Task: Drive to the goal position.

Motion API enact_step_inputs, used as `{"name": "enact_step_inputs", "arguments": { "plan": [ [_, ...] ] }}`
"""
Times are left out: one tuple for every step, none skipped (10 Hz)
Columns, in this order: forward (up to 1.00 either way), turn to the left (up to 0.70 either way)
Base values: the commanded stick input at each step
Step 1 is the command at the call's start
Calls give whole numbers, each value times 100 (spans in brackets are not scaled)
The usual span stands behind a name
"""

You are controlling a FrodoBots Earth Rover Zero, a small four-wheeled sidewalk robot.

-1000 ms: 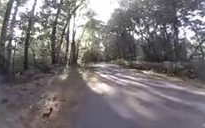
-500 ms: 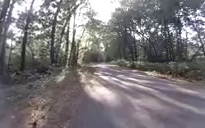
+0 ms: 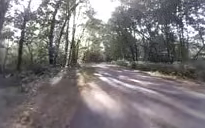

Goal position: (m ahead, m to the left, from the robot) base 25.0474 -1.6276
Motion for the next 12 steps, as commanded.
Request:
{"name": "enact_step_inputs", "arguments": {
  "plan": [
    [70,-1],
    [70,-1],
    [70,-1],
    [70,-1],
    [70,-1],
    [70,-1],
    [70,-1],
    [70,-1],
    [70,-1],
    [70,-1],
    [70,-1],
    [70,-1]
  ]
}}
